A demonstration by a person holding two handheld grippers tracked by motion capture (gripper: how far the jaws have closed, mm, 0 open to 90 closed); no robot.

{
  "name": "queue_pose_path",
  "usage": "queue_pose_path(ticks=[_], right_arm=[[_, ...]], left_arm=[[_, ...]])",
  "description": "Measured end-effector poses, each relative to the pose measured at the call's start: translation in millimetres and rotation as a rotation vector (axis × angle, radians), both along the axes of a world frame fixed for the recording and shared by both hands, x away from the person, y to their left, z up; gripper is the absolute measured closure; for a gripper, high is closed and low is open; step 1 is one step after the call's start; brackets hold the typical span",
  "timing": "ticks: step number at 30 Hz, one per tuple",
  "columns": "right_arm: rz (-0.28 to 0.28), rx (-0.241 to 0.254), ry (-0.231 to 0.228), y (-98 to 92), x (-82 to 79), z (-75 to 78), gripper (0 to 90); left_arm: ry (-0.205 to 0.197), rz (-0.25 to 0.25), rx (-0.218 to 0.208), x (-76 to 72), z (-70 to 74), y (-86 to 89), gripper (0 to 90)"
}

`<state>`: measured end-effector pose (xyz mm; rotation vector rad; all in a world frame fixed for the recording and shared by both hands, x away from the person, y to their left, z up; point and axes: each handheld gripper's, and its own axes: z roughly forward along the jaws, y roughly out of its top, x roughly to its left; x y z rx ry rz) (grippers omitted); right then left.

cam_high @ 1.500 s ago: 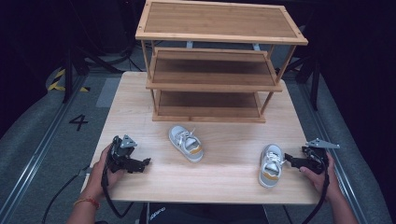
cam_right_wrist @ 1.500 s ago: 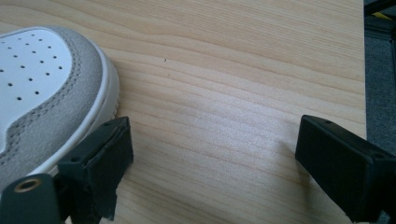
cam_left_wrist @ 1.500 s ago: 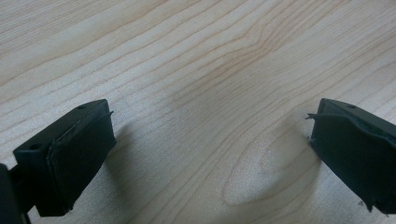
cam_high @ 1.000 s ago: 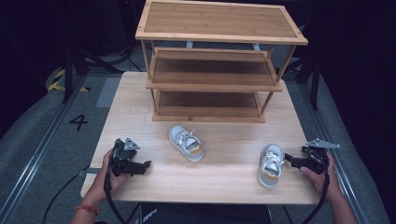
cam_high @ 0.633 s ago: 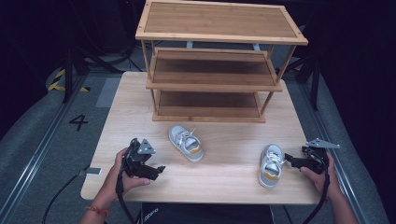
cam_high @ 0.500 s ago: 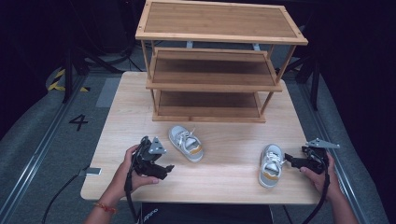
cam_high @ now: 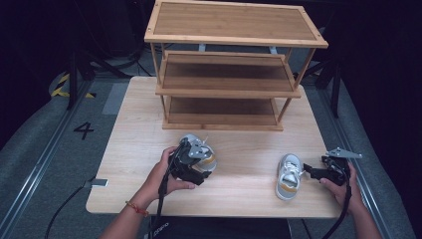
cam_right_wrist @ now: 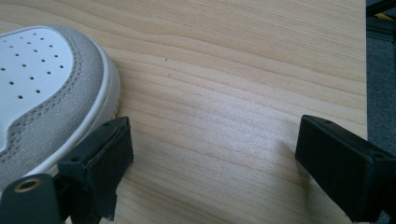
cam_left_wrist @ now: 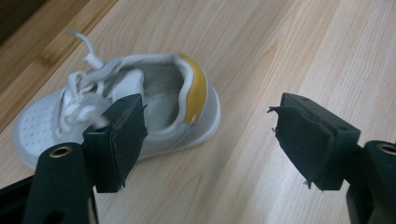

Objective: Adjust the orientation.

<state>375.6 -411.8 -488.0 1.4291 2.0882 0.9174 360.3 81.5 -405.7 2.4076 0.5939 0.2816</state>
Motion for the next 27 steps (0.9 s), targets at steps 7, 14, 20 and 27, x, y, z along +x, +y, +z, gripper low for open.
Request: queue_pose_path(ticks=[7,14,20,27], right_arm=[[0.0,0.0,0.0,0.0,0.0,0.0,11.6],[0.001,0.0,0.0,0.0,0.0,0.0,11.6],[0.002,0.001,0.0,-0.2,0.0,0.0,11.6],[0.003,0.001,0.0,-0.2,0.0,0.0,11.6]], left_arm=[[0.04,-0.021,0.018,11.0,-7.1,-15.1,28.2],[0.071,-0.013,0.039,24.4,-17.9,-24.4,28.6],[0.093,0.002,0.059,32.5,-29.2,-33.4,36.7],[0.143,-0.063,0.119,33.8,-35.6,-37.1,54.8]])
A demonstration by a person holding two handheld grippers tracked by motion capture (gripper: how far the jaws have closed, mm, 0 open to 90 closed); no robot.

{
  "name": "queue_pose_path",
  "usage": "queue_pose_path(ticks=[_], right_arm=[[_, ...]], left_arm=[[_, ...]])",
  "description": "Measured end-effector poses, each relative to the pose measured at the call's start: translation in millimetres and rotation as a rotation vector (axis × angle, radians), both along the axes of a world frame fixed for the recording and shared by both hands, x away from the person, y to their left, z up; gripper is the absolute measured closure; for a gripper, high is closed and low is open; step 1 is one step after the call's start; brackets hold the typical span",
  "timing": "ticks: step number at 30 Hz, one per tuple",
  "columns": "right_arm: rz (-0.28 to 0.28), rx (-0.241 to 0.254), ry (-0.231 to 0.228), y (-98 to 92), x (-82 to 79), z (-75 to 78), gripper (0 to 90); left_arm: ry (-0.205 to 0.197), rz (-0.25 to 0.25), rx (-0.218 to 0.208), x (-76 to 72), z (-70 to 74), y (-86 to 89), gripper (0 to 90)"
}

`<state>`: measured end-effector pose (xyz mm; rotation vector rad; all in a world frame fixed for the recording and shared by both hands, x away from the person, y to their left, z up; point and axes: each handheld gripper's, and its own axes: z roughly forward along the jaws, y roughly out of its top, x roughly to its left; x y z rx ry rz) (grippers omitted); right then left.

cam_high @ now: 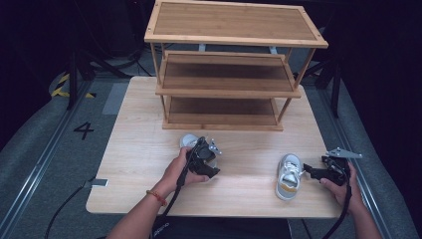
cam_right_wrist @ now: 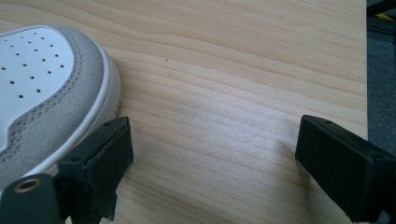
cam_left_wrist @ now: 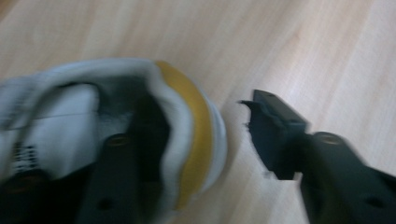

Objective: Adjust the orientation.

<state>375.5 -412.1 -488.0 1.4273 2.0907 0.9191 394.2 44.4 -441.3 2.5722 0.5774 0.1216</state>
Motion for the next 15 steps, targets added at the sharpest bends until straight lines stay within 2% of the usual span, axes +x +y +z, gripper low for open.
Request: queue_pose_path(ticks=[2,10,13,15], right_arm=[[0.0,0.0,0.0,0.0,0.0,0.0,11.6],[0.002,0.002,0.001,-0.1,-0.2,0.1,11.6],[0.002,0.003,0.001,-0.1,-0.3,0.1,11.6],[0.003,0.002,0.001,-0.1,-0.4,0.1,11.6]], left_arm=[[-0.001,-0.015,0.028,-1.1,2.6,1.6,55.6],[0.076,-0.102,0.08,-2.4,9.6,18.9,64.6],[0.088,-0.115,0.097,-3.2,10.6,22.9,64.0],[0.109,-0.13,0.126,-3.3,12.3,28.2,63.9]])
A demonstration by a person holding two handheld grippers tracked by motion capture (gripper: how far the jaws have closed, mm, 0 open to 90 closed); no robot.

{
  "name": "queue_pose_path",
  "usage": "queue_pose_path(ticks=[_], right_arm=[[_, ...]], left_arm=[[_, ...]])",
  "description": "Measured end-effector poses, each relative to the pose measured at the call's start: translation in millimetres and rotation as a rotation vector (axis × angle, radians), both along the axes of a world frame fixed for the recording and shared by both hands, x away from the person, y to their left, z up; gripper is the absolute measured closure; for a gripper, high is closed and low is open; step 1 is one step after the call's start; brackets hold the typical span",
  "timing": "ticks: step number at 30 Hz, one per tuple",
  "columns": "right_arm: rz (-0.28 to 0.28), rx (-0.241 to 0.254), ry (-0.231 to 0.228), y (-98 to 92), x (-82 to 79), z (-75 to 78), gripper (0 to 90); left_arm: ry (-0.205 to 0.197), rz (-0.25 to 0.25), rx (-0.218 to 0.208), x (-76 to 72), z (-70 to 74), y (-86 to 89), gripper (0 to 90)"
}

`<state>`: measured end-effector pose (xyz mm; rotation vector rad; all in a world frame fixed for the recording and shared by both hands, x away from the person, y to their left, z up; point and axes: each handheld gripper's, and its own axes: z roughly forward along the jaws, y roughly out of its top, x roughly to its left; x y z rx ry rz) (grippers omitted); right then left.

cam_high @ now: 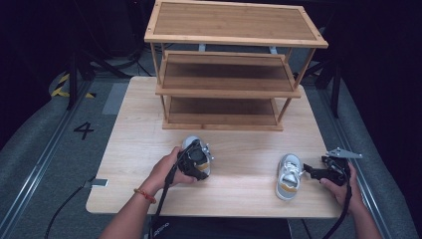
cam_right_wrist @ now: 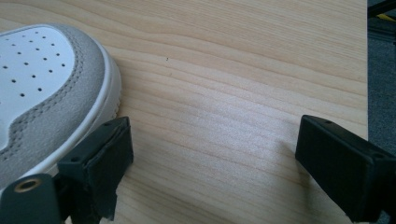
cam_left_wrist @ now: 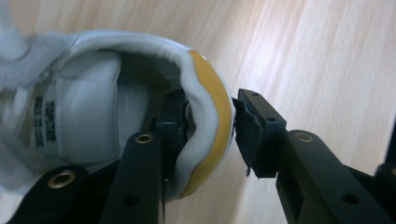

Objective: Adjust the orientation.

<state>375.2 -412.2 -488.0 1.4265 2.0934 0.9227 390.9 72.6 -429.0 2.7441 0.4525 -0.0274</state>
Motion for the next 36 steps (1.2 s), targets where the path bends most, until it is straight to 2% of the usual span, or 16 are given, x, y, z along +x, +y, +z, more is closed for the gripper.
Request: queue_pose_path(ticks=[2,3,4,7,10,15,17,20,27,29,32,36], right_arm=[[0.0,0.0,0.0,0.0,0.0,0.0,11.6],[0.001,0.0,0.0,0.0,0.0,0.0,11.6],[0.0,0.0,0.0,0.0,0.0,0.0,11.6],[0.0,0.0,0.0,0.0,0.0,0.0,11.6],[0.0,0.0,0.0,0.0,0.0,0.0,11.6],[0.0,0.0,0.0,0.0,0.0,0.0,11.6],[0.0,0.0,0.0,0.0,0.0,0.0,11.6],[0.0,0.0,0.0,-0.1,0.1,0.0,11.6],[0.001,0.0,0.0,0.0,0.1,0.0,11.6],[0.0,0.0,0.0,0.1,0.1,0.0,11.5],[0.0,-0.001,0.0,0.1,0.1,0.0,11.5],[0.0,-0.001,0.0,0.1,0.1,0.0,11.5]], left_arm=[[0.015,-0.017,0.029,0.7,2.0,4.7,62.9],[0.015,-0.014,0.022,0.5,1.1,6.9,62.0],[0.023,-0.013,0.038,0.4,2.4,8.5,60.9],[0.029,-0.006,0.035,0.6,2.7,11.3,57.5],[0.019,0.007,0.018,1.1,2.8,10.6,54.8],[0.022,-0.023,0.017,1.4,2.8,7.3,65.3],[0.034,-0.02,0.009,2.1,2.9,8.0,67.3],[0.073,-0.014,-0.016,5.1,1.4,9.6,70.0],[0.061,-0.056,-0.006,5.8,2.1,8.5,71.0],[0.059,-0.068,0.008,6.0,3.1,7.4,71.1],[0.039,-0.084,0.024,5.9,4.2,3.4,71.0],[0.02,-0.106,0.014,13.3,8.9,-3.5,71.0]])
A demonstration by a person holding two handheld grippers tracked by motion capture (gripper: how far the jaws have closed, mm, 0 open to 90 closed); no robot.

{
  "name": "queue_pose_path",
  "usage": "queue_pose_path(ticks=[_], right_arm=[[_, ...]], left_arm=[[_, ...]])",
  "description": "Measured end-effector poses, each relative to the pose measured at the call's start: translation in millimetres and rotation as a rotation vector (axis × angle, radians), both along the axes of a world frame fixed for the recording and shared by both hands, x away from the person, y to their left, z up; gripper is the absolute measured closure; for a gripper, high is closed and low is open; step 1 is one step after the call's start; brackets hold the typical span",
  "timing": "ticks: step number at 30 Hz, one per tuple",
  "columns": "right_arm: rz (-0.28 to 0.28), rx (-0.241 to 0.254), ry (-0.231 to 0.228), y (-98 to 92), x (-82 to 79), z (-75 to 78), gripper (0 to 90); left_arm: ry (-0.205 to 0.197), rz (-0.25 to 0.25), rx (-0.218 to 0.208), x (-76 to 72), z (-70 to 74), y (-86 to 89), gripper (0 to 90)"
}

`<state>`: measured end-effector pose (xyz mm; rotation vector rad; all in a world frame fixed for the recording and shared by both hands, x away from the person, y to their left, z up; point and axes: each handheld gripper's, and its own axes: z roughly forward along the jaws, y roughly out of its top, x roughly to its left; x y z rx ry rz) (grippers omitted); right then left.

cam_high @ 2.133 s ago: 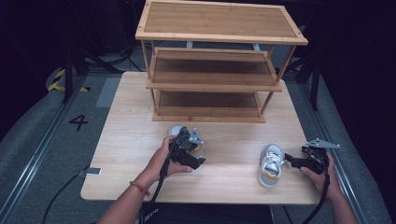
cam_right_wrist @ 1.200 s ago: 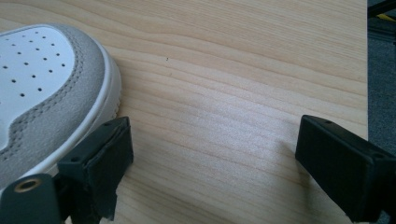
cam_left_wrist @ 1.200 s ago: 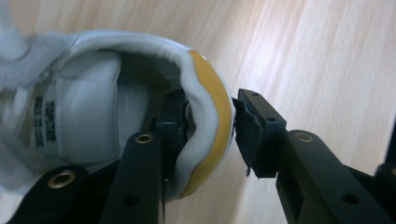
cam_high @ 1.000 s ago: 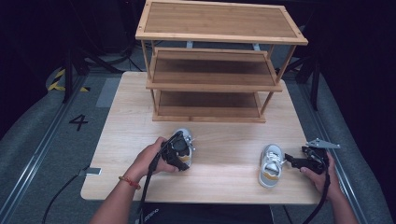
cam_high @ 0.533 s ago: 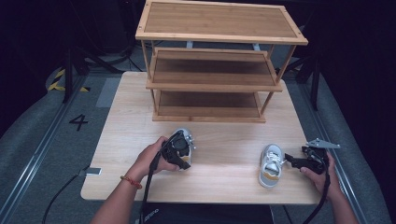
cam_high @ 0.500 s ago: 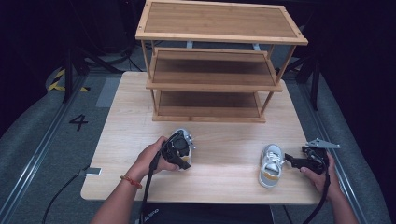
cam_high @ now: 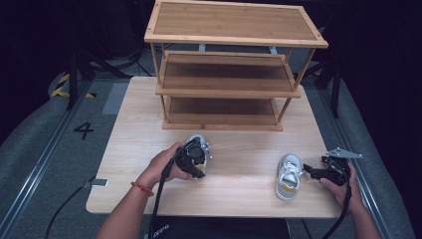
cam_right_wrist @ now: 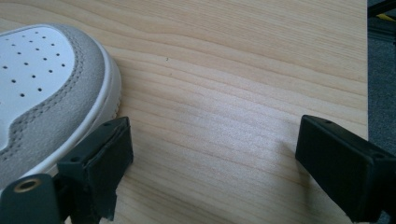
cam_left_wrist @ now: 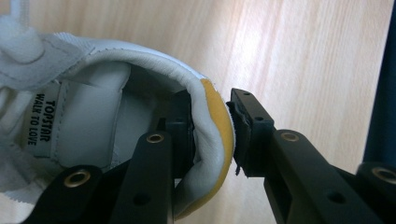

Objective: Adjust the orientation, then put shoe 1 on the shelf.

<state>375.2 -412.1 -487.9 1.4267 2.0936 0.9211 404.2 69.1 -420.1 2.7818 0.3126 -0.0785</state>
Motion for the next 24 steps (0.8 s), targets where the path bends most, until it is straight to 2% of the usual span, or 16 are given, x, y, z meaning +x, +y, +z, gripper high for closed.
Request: queue_pose_path(ticks=[3,5,6,8,11,14,15,17,22,23,24], right_arm=[[0.0,0.0,-0.001,0.0,0.0,-0.1,11.5],[0.0,0.0,0.0,0.0,0.0,0.0,11.5],[0.0,-0.001,0.0,0.0,0.0,-0.1,11.5],[0.0,0.0,0.0,0.0,0.0,0.0,11.5],[0.0,-0.001,0.0,0.0,0.0,0.0,11.5],[0.0,0.001,0.0,0.0,0.0,-0.1,11.5],[0.0,0.0,-0.001,0.0,0.0,-0.1,11.5],[0.0,0.0,-0.001,0.0,0.0,-0.1,11.5],[0.002,-0.001,0.0,-0.2,-0.1,-0.1,11.5],[0.002,-0.002,-0.001,-0.3,-0.1,-0.2,11.5],[0.002,-0.002,0.0,-0.2,-0.1,-0.1,11.5]], left_arm=[[-0.005,-0.016,0.007,5.7,3.2,-6.5,71.0],[-0.01,-0.014,-0.004,10.0,4.6,-11.3,70.8],[-0.013,-0.029,0.008,12.9,5.6,-14.0,70.8],[-0.011,-0.022,0.015,16.6,7.0,-19.3,70.7],[-0.028,-0.031,-0.002,24.3,10.6,-25.6,70.6],[-0.035,-0.019,-0.013,31.6,15.3,-31.0,70.7],[-0.05,-0.039,-0.006,35.7,18.0,-32.7,70.6],[-0.059,-0.046,-0.021,40.8,21.3,-35.2,70.6],[-0.083,-0.037,-0.007,55.6,24.1,-41.6,70.6],[-0.097,-0.049,0.0,59.8,23.7,-42.5,70.5],[-0.102,-0.035,-0.004,61.6,22.3,-43.2,70.5]])
